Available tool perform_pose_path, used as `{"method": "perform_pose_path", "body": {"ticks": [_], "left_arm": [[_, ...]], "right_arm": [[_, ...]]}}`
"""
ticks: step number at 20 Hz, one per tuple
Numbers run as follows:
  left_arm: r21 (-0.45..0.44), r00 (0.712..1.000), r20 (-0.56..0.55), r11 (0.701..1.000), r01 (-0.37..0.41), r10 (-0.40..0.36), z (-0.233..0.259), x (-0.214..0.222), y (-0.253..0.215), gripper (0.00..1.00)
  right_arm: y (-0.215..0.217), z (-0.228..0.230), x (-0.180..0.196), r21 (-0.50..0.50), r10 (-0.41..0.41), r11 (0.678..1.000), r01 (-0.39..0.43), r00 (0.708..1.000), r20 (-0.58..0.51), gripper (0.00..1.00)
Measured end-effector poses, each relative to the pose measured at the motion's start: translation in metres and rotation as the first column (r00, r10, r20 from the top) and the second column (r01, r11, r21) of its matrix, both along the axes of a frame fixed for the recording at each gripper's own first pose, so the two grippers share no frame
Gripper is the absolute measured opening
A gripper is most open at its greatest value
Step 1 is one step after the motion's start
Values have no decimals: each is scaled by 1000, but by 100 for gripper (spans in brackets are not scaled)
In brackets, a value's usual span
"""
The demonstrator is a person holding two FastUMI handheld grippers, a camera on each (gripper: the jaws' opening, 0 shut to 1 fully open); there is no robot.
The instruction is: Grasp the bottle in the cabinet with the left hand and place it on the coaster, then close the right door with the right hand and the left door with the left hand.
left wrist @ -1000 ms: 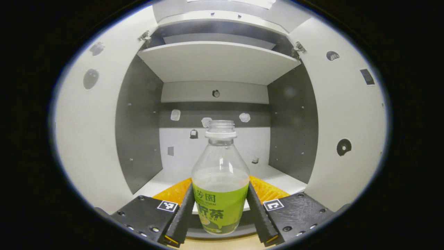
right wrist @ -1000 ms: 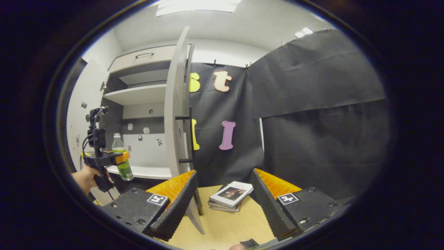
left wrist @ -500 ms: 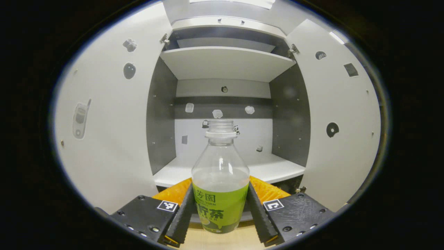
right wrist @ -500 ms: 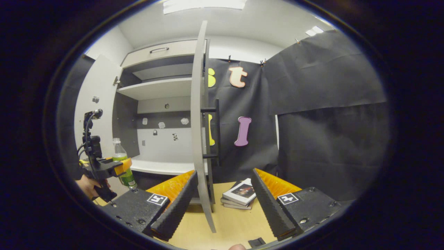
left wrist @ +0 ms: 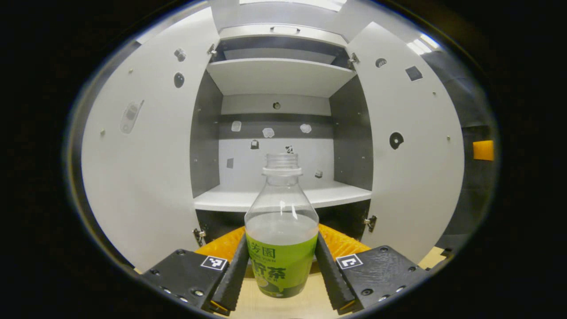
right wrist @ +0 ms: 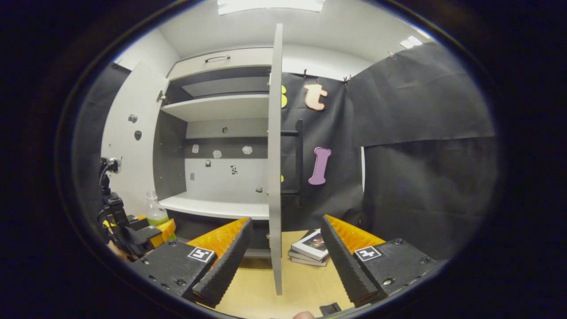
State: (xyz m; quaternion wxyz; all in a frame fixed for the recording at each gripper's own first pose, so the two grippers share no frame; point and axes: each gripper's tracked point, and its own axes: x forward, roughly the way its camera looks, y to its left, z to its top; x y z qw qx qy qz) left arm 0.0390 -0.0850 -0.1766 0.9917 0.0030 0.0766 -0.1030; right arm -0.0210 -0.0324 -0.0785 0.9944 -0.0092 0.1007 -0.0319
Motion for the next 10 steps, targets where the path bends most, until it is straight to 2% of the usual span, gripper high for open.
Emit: {"method": "perform_pose_path", "body": {"ticks": [6,7,8,10], "left_arm": [[23,1000,-5,1000,-21,22,-27,-16,8,74],[22,1000,-6,1000,-22,22,-31,-19,9,78],[33,1000,-10,999,-21,21,-36,-22,8,75],[51,1000,-24,999,-7,8,-47,-27,7,74]], "right_arm": [[10,-6,0,-25,12,1000,-12,1000,-24,100],[13,-8,0,-32,17,999,-17,999,-30,100],[16,-9,0,-36,22,999,-23,999,-35,100],[23,-12,1,-42,34,998,-36,999,-42,99]]}}
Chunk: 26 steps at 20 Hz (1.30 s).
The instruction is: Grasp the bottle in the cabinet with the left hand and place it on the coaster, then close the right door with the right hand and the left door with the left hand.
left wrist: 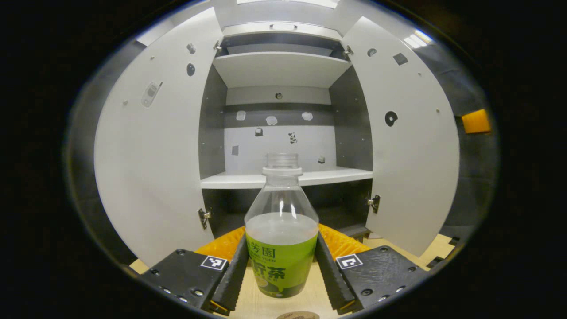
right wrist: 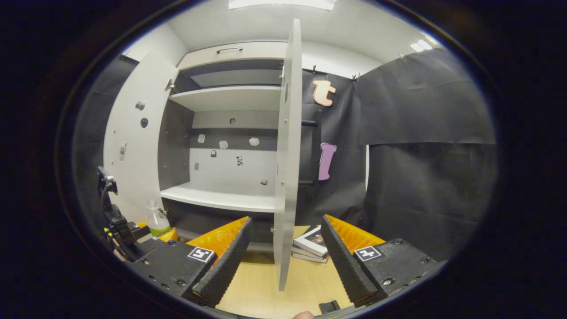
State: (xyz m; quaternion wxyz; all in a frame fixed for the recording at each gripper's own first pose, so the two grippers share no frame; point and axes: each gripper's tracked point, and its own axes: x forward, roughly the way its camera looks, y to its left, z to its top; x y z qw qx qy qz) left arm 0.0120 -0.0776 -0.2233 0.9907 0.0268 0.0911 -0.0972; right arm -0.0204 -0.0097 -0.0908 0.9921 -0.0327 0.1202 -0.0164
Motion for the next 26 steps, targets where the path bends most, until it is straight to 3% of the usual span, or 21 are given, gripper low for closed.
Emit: {"method": "perform_pose_path", "body": {"ticks": [10,11,12,15,20,23,26], "left_arm": [[11,997,-37,998,65,-64,-49,-32,-13,75],[11,997,-42,997,70,-69,-54,-35,-14,70],[7,996,-48,997,77,-76,-60,-39,-14,75],[-29,991,-84,995,100,-102,-82,-51,-20,75],[-7,983,-107,989,146,-146,-106,-67,-27,71],[-6,979,-122,987,163,-163,-119,-71,-31,78],[-12,978,-132,987,162,-162,-128,-71,-32,75]], "right_arm": [[39,-7,4,-27,75,997,-76,997,-23,100],[42,-6,4,-29,80,996,-80,997,-22,99],[45,-7,5,-31,82,996,-83,996,-25,99],[52,-17,7,-25,96,995,-97,994,-60,100],[55,-33,6,-39,78,996,-82,991,-105,100],[56,-38,5,-43,66,997,-71,990,-122,100],[56,-40,4,-53,57,997,-65,990,-130,100]]}}
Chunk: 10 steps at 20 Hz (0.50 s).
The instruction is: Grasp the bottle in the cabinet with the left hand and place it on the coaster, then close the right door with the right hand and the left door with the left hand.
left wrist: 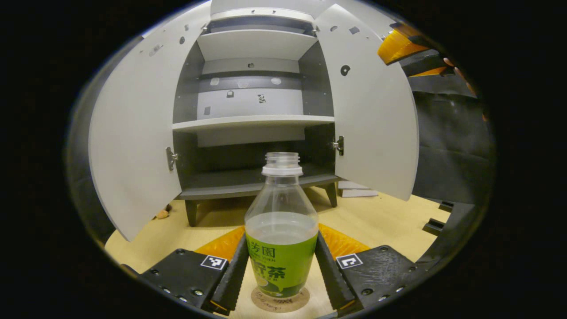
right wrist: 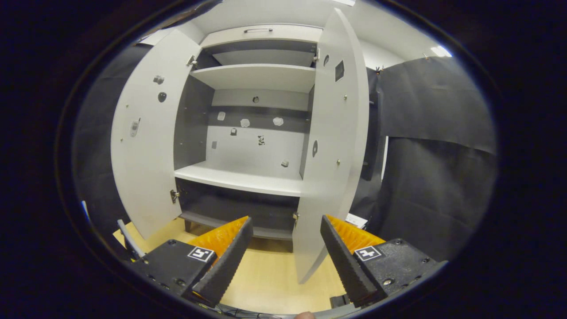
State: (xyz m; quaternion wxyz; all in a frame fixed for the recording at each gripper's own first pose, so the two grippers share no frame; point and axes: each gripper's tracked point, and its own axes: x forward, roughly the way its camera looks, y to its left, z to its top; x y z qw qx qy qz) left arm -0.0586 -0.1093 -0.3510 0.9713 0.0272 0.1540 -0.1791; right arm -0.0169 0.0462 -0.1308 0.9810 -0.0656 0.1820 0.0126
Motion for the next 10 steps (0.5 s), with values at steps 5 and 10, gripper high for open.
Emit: {"method": "perform_pose_path", "body": {"ticks": [5,10], "left_arm": [[3,999,-33,1000,-13,13,-16,-2,6,75],[4,997,-68,1000,-21,21,-29,-10,13,79]], "right_arm": [[0,-4,-1,-13,-4,1000,4,1000,-10,100],[3,-10,1,-18,4,1000,-5,1000,-29,100]]}}
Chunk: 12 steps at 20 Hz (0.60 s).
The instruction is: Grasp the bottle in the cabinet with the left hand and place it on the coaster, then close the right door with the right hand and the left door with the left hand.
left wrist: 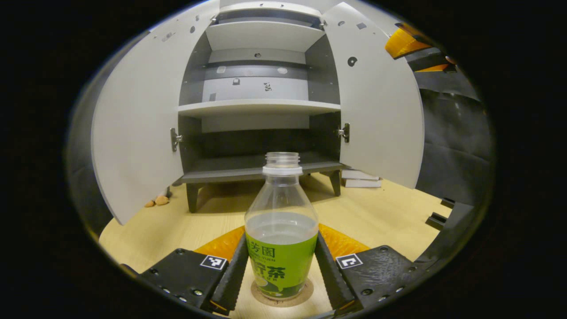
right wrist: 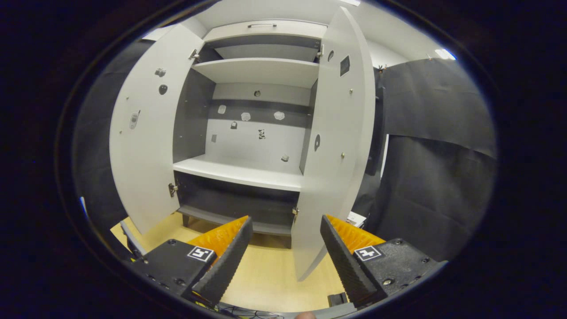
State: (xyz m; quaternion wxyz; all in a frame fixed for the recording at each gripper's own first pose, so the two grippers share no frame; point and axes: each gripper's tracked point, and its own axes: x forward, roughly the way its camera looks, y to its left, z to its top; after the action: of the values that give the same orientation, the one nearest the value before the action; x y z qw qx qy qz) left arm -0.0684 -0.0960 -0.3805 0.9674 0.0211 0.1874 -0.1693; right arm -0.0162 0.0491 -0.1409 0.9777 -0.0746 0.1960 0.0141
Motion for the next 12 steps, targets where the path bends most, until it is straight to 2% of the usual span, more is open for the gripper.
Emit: {"method": "perform_pose_path", "body": {"ticks": [1,7,8,11,12], "left_arm": [[3,1000,1,1000,1,-1,0,-1,1,75],[12,1000,14,1000,13,-14,-1,3,-8,75],[12,1000,10,1000,11,-11,-3,2,-9,71],[14,1000,17,1000,18,-19,-3,2,-8,75],[16,1000,17,1000,22,-22,-3,2,-7,79]], "right_arm": [[1,1,0,0,4,1000,-4,1000,4,100],[4,8,4,-13,15,1000,-15,1000,25,98],[4,8,4,-12,15,1000,-14,1000,27,98],[3,6,4,-10,7,1000,-7,1000,21,98],[2,5,4,-10,4,1000,-4,1000,21,98]]}}
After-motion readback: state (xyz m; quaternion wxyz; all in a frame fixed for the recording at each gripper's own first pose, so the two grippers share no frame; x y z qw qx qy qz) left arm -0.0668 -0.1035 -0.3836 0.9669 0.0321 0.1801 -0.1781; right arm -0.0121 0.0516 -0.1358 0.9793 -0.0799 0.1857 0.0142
